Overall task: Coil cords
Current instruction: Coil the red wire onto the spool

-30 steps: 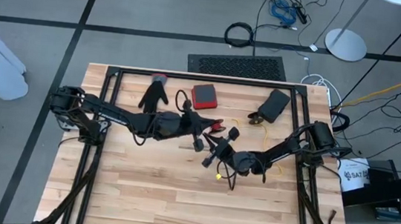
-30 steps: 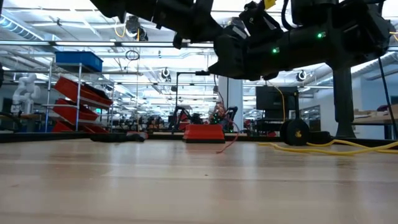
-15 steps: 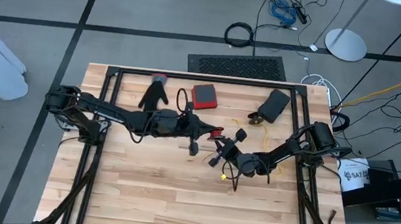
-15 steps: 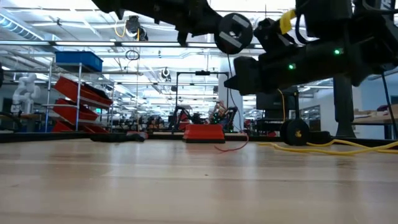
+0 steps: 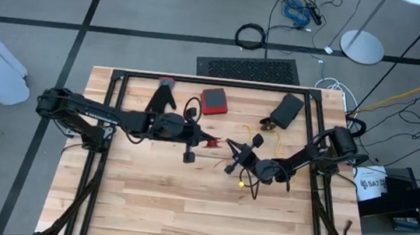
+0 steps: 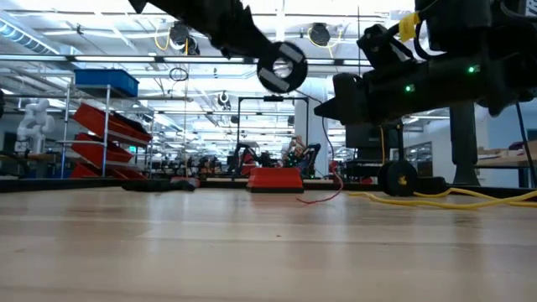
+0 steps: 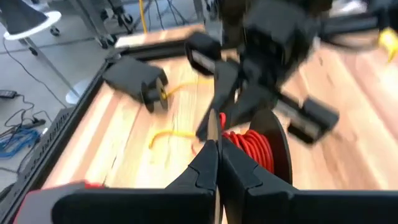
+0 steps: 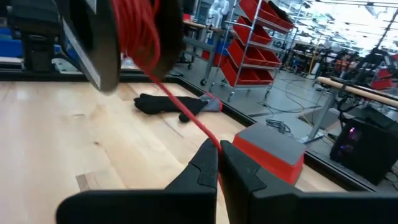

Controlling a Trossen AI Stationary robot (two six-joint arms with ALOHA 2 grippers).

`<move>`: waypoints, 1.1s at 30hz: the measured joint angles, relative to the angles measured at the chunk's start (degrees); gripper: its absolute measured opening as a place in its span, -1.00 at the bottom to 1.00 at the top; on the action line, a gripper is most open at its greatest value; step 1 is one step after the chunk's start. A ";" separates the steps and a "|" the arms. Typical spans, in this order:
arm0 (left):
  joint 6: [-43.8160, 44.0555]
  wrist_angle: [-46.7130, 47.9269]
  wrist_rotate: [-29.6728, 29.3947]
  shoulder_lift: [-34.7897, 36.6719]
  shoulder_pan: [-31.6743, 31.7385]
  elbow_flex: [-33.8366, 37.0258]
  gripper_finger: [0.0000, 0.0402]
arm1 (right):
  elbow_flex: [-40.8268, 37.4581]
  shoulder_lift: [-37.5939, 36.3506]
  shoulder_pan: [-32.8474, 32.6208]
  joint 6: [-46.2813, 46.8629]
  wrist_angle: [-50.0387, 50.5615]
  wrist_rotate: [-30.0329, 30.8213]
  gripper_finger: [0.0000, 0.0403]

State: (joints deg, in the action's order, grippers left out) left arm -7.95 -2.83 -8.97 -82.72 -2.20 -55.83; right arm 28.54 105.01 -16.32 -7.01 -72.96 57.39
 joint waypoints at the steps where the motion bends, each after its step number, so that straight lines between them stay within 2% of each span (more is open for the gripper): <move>1: -0.42 1.22 -0.02 0.04 0.00 0.00 -0.96 | -0.16 -0.38 0.02 0.02 0.31 -0.61 -1.00; 4: -2.15 2.93 -0.95 -0.29 -0.07 -0.09 -0.96 | -0.27 -1.31 0.02 0.62 1.02 -2.13 -1.00; 9: -6.74 2.93 -6.11 -1.34 -0.13 -0.09 -0.96 | -0.29 -3.99 0.09 2.17 1.57 -5.27 -1.00; 17: -12.56 -1.01 -13.18 -4.89 -0.28 -0.13 -0.96 | -0.29 -8.81 0.19 5.07 3.73 -11.83 -1.00; 26: -18.67 -8.79 -19.43 -9.59 -0.35 -0.13 -0.96 | 2.07 -9.20 0.24 6.97 7.61 -12.97 -1.00; 33: -20.28 -9.28 -21.62 -10.58 -0.35 -0.09 -0.96 | 3.53 -9.20 0.24 6.30 8.88 -13.31 -1.00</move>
State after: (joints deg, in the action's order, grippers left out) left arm -28.22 -12.11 -30.59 -93.30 -2.55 -55.92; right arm 32.08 95.81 -16.08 -0.71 -64.09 44.08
